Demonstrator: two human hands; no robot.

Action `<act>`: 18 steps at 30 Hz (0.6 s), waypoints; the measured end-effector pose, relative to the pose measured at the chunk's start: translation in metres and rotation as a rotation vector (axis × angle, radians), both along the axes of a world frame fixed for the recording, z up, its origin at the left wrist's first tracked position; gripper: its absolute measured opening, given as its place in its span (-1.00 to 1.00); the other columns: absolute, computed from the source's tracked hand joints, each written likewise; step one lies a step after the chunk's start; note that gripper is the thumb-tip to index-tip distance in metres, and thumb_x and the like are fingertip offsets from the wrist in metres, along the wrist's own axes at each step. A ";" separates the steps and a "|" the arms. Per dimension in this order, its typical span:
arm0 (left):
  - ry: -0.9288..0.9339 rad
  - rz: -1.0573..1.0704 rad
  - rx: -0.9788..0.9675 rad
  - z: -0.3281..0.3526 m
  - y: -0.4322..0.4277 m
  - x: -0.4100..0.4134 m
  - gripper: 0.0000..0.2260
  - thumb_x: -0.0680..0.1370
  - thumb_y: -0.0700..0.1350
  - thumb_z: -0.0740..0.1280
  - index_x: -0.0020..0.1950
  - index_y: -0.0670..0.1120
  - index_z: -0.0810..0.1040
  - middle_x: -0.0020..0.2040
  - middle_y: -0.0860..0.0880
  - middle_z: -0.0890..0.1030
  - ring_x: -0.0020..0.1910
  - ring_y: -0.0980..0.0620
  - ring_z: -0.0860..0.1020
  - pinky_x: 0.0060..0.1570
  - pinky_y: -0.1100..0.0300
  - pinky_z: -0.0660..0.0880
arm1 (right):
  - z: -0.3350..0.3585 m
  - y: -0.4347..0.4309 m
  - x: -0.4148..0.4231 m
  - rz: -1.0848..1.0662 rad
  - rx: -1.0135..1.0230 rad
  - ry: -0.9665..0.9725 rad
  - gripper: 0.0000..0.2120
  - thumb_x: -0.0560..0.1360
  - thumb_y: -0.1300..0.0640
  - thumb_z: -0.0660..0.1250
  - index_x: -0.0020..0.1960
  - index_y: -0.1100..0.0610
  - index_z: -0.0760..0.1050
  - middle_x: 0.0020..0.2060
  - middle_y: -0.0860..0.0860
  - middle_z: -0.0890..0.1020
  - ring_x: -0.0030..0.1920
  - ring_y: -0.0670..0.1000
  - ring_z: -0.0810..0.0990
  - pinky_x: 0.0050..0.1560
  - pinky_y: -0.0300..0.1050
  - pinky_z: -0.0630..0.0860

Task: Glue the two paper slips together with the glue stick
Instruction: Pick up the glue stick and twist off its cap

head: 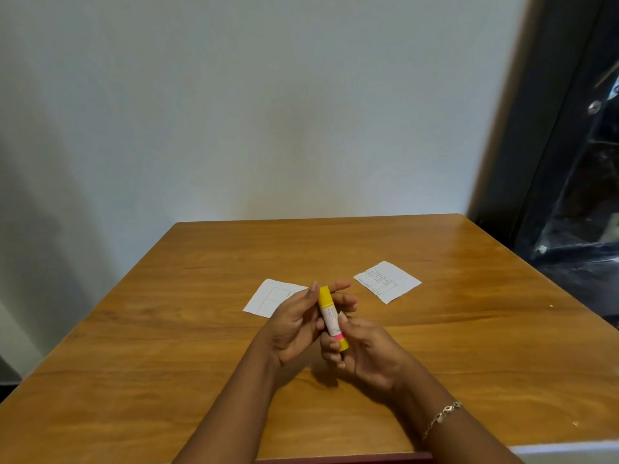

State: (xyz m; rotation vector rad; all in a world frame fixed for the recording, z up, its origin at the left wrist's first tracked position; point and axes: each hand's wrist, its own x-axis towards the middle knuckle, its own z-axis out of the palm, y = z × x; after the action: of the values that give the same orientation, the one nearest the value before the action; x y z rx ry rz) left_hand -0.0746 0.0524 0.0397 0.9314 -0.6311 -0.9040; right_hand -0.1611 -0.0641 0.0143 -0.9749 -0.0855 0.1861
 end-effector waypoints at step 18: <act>-0.165 0.474 -0.012 0.004 -0.020 -0.021 -0.82 0.46 -0.04 0.24 -0.17 -0.10 0.57 -0.25 -0.02 0.71 -0.17 0.08 0.64 -0.33 0.24 0.46 | 0.006 0.021 0.008 -0.540 -0.928 -0.255 -0.87 0.60 0.13 0.06 0.04 0.02 0.38 -0.34 -0.08 0.45 -0.39 -0.20 0.44 -0.36 -0.34 0.33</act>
State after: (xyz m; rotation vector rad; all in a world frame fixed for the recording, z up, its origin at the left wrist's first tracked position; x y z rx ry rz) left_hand -0.0955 0.0323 0.0439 1.0926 -0.5214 -0.4034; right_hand -0.1533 -0.0428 0.0203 -1.9021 0.0425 -0.4426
